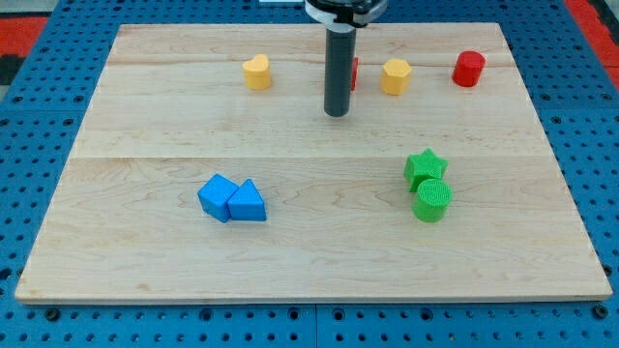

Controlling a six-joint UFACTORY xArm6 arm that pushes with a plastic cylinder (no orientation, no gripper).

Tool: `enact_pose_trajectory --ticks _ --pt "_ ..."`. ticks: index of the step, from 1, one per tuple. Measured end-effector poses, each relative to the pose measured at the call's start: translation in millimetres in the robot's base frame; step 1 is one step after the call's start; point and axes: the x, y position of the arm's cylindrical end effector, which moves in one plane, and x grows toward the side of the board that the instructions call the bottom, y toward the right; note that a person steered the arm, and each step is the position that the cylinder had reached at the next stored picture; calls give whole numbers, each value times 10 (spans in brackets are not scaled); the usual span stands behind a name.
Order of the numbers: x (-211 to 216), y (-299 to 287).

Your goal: Move the red star above the yellow hexagon

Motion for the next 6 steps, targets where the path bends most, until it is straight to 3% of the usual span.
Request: enact_pose_trajectory --ticks 3,5,6 --pt "-966 54" --pt "-1056 683" --pt "-1056 389"
